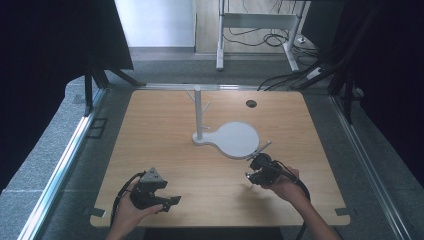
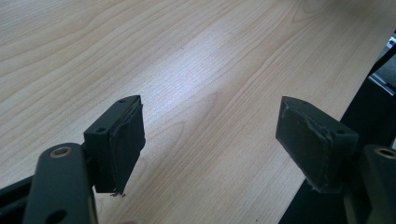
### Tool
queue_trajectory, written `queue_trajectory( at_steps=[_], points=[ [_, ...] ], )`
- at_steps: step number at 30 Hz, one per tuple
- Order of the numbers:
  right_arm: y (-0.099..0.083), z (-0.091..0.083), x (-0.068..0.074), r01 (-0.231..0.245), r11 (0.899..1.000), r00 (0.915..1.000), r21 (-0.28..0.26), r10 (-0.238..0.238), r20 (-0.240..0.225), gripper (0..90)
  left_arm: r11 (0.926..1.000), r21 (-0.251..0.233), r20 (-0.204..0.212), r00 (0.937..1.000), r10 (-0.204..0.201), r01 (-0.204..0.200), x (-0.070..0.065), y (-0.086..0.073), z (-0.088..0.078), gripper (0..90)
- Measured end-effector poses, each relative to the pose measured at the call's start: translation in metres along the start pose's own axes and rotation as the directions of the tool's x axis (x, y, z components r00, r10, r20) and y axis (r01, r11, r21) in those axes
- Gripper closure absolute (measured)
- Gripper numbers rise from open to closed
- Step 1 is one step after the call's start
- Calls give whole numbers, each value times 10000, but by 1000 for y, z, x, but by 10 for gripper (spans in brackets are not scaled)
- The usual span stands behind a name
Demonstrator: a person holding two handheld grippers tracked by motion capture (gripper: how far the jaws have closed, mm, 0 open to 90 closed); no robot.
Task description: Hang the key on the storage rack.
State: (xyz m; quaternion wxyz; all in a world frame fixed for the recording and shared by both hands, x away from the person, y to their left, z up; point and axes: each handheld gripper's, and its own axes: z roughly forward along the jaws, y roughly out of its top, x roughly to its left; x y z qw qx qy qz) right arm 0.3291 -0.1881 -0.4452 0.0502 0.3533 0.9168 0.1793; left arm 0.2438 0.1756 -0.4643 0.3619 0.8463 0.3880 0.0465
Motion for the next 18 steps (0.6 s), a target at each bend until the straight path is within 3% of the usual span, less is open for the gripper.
queue_trajectory(
  at_steps=[18],
  points=[
    [28, -16, -7, 74, 9979, 9999, -650, -65, 137, 842, 10000, -14, 7, 10000, 50, -50, -3, 1, 0, 243]
  ],
)
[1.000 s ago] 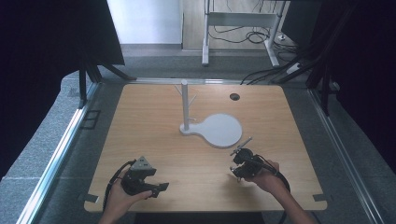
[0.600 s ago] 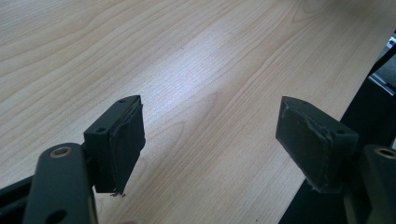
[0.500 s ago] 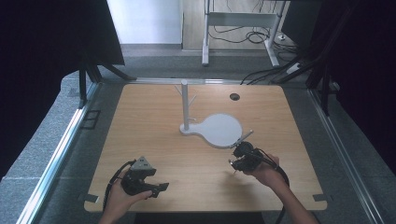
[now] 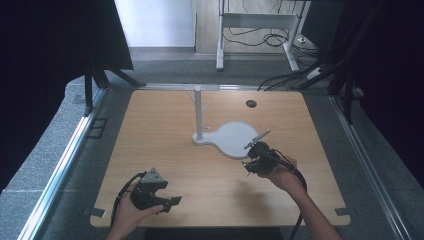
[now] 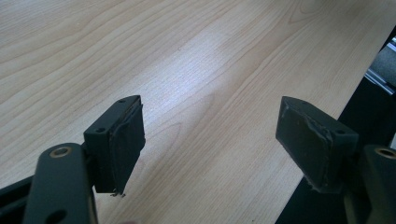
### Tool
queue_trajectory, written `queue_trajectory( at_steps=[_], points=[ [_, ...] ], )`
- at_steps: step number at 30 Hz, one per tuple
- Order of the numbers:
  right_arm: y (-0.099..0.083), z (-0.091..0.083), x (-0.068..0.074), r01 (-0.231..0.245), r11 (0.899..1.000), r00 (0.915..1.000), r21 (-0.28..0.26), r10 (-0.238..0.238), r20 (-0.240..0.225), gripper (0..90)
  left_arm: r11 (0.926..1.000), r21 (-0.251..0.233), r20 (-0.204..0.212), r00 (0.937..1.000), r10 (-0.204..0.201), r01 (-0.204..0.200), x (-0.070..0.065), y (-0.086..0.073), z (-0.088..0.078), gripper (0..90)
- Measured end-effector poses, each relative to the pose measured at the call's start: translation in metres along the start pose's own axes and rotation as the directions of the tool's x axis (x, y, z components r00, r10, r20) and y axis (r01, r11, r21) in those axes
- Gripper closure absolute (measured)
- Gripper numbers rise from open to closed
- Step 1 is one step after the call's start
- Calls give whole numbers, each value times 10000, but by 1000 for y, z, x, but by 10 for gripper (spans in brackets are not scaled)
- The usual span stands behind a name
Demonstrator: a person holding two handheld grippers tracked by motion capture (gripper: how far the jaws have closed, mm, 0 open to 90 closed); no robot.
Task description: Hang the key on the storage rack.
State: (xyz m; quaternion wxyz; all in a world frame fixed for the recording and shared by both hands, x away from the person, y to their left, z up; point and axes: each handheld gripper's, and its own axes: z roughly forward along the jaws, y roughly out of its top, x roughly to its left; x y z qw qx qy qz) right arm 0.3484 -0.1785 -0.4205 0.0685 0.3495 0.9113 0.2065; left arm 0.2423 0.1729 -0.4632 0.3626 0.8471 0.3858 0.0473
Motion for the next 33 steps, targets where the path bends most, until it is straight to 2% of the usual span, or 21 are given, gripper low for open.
queue_trajectory(
  at_steps=[20, 33],
  points=[
    [22, 1, -8, -34, 9997, 10000, -256, 35, 26, 842, 9999, 115, 49, 10000, 46, -46, 0, 0, 3, 243],
    [41, 3, -5, 62, 9989, 10000, -457, -62, 15, 842, 9999, 149, 72, 10000, 59, -60, -1, 0, 5, 243]
  ],
)
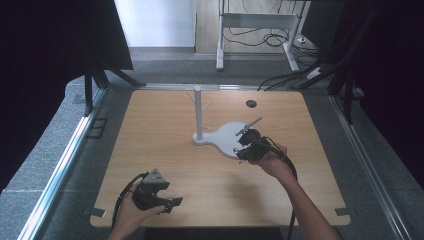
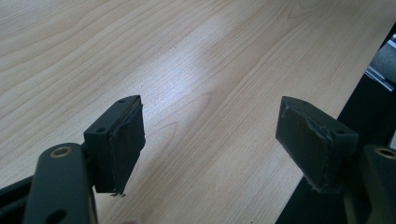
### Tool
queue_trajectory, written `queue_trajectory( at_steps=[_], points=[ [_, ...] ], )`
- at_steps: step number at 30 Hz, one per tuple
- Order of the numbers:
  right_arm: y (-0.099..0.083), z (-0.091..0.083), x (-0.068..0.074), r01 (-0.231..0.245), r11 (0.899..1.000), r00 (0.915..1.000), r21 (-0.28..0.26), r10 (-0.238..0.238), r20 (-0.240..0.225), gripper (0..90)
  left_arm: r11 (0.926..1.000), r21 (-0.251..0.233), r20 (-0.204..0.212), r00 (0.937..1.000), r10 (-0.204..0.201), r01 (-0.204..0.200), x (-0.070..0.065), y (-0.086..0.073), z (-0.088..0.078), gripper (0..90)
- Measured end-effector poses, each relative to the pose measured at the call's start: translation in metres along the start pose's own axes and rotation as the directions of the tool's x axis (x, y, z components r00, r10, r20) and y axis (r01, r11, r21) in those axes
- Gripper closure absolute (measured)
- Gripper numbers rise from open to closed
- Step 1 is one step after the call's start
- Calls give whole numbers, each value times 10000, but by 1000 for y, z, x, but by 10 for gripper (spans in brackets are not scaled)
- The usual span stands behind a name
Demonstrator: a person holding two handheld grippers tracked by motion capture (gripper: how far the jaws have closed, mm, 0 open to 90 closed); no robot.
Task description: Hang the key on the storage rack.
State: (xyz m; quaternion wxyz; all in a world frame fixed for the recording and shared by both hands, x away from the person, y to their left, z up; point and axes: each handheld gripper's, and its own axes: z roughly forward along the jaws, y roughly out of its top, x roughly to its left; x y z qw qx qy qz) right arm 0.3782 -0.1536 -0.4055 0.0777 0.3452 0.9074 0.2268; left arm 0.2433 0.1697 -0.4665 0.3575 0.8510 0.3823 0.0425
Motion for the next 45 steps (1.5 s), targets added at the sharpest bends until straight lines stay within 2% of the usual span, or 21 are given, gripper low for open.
queue_trajectory(
  at_steps=[7, 13, 20, 25, 35, 45],
  points=[
    [10, 5, -1, -41, 10000, 10000, -23, 41, 6, 842, 10000, -52, -5, 10000, -6, 6, 0, 0, -2, 243],
    [18, 6, -3, -100, 9996, 9999, -267, 102, 106, 842, 10000, -8, -1, 10000, -2, 2, 0, 0, -1, 243],
    [30, 8, -6, -40, 9997, 9999, -223, 43, 157, 842, 10000, 33, 7, 10000, 30, -30, 0, 0, -1, 243],
    [43, 5, -8, -100, 9991, 9995, -409, 112, 298, 842, 10000, -15, 22, 10000, 14, -14, 0, 0, -2, 243],
    [58, 2, -12, -129, 9986, 9995, -506, 143, 276, 842, 10000, -3, 38, 10000, 10, -10, 1, 0, -2, 243],
    [69, 10, -24, -491, 9975, 9984, -516, 504, 239, 841, 10000, 7, 56, 10000, 20, -20, 0, 0, -1, 243]
  ],
)
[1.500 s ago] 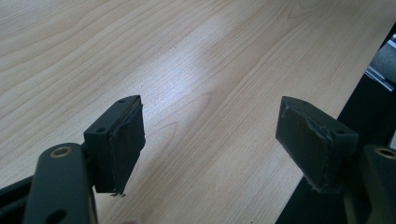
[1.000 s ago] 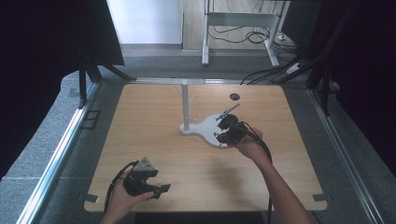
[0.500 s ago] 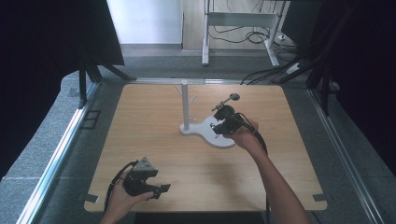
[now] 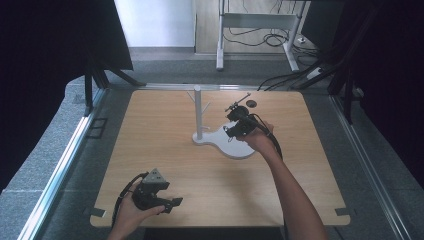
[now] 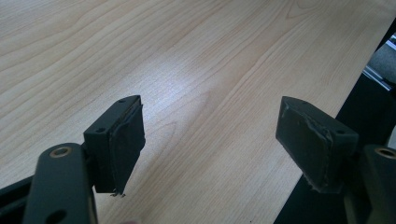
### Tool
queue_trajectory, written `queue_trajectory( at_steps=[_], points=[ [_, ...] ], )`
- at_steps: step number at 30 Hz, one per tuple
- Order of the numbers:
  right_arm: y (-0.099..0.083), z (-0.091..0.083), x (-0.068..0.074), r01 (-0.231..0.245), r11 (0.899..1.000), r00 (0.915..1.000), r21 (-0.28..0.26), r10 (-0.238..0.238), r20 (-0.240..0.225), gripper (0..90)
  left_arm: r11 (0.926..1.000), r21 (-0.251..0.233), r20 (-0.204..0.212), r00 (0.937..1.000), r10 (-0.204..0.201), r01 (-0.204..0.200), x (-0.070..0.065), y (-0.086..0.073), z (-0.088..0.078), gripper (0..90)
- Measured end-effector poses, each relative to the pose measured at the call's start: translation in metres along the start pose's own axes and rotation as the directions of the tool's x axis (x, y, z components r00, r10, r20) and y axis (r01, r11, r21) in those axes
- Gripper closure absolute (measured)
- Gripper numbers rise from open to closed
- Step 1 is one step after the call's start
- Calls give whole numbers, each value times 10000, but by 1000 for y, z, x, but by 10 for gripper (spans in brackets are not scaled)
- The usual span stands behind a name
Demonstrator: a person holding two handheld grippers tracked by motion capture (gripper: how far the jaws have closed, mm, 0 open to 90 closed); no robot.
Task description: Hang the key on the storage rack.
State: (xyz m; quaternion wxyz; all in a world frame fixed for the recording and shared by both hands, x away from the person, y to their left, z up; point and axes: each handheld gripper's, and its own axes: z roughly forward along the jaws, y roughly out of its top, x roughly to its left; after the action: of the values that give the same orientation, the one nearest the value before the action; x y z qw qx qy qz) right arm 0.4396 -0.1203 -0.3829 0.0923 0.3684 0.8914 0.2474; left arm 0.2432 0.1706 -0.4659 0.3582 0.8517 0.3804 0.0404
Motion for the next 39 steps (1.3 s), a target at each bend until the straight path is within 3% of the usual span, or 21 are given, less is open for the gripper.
queue_trajectory(
  at_steps=[20, 28, 39],
  points=[
    [27, 9, -10, -355, 9991, 9993, -213, 357, 100, 841, 10000, -36, 12, 10000, 39, -39, 0, 0, -2, 241],
    [37, 12, -10, -227, 9996, 9989, -143, 232, 406, 841, 10000, -46, 24, 10000, 34, -34, 0, 0, -2, 241],
    [44, 17, -14, -274, 9995, 9990, -159, 280, 354, 841, 10000, -73, 25, 10000, 5, -5, 0, 0, -3, 241]
  ],
)
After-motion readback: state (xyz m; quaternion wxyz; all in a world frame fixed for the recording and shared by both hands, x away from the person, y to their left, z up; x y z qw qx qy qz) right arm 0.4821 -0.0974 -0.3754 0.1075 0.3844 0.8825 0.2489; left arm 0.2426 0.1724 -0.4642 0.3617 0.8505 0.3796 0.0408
